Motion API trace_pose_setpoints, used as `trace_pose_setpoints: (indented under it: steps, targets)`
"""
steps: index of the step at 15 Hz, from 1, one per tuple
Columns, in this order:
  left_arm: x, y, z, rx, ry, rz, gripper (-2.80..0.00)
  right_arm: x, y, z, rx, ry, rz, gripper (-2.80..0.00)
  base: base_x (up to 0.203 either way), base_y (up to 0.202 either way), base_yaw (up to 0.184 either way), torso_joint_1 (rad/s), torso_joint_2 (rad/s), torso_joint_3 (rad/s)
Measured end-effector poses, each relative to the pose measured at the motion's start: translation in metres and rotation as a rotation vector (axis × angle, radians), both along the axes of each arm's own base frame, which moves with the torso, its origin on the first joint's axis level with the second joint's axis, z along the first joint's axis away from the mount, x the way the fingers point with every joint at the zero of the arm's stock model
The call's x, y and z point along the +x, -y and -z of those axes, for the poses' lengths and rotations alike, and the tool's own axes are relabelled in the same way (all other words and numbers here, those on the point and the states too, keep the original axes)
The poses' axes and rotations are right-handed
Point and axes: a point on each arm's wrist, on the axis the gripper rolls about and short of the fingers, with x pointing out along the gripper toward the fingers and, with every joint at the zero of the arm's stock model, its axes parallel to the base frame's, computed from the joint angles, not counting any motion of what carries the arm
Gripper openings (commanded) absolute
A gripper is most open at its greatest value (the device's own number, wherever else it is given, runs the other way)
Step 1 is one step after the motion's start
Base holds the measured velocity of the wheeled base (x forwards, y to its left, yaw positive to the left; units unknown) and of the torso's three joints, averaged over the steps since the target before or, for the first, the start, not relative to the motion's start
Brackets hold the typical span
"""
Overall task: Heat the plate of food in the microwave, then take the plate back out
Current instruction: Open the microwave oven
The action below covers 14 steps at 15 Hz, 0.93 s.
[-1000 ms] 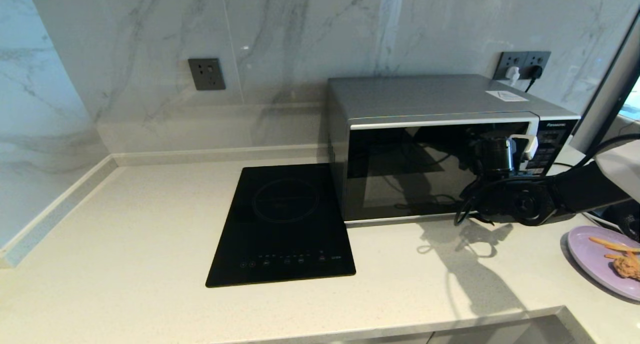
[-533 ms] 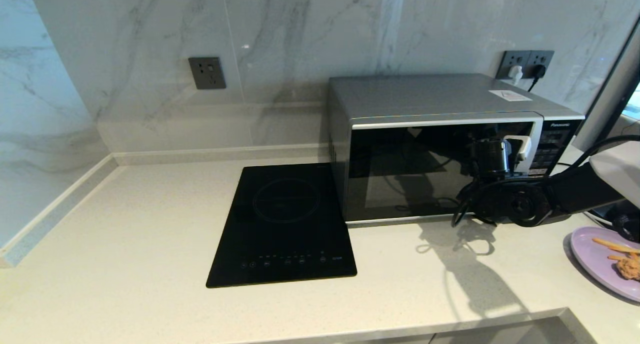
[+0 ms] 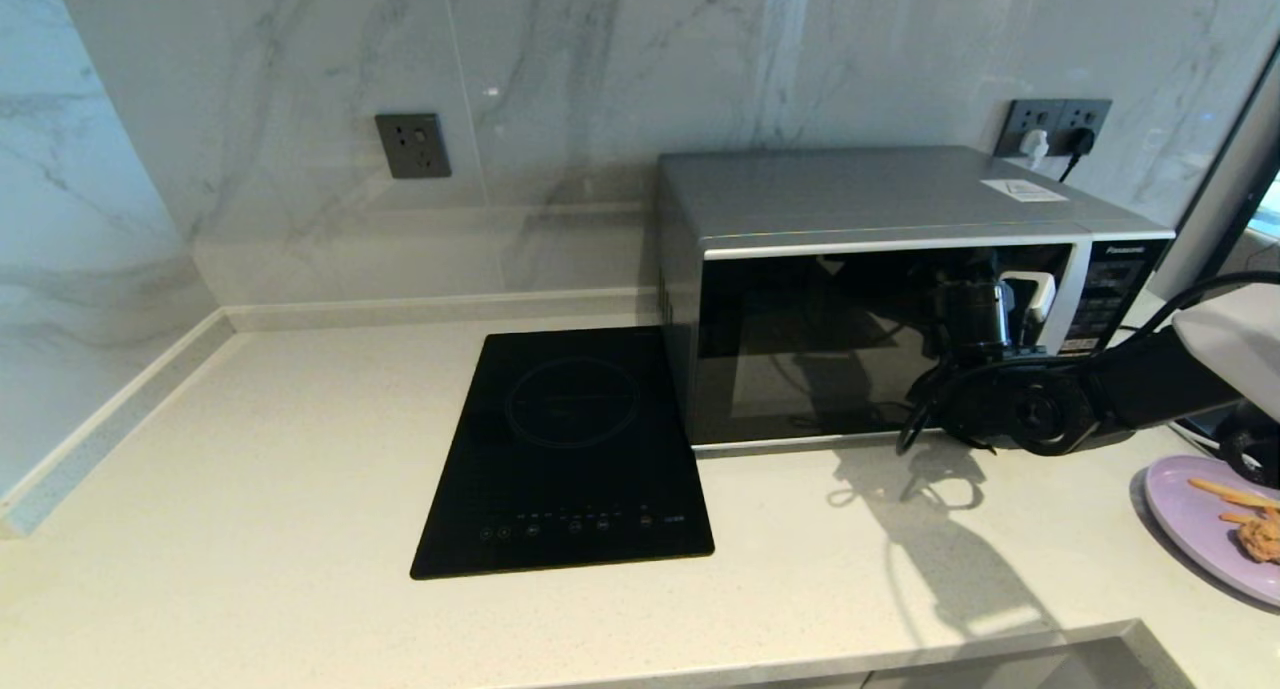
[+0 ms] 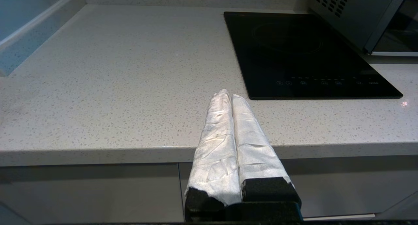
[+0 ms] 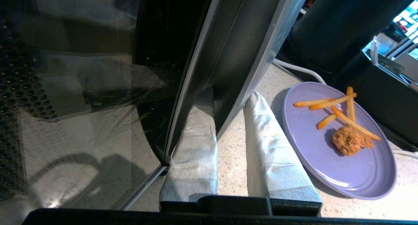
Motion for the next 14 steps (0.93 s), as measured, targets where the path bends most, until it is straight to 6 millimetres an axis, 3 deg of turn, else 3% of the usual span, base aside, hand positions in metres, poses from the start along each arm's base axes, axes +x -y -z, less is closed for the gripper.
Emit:
trace_pose_setpoints:
  steps: [11,12,14]
  targets:
    - [0.000,0.000,0.000,0.000,0.000,0.000,-2.80,-0.015,-0.010,-0.012,-0.006,0.007,-0.022,-2.80,0.000,0.000,0.000,0.000,0.00,0.000]
    - [0.000,0.000,0.000,0.000,0.000,0.000,-2.80,-0.016,-0.010,-0.013,-0.007,0.007,-0.023,0.00,0.000,0.000,0.000,0.000,0.00,0.000]
    - [0.000,0.000,0.000,0.000,0.000,0.000,-2.80,-0.016,-0.010,-0.015,-0.012,0.009,-0.023,0.00,0.000,0.000,0.000,0.000,0.00,0.000]
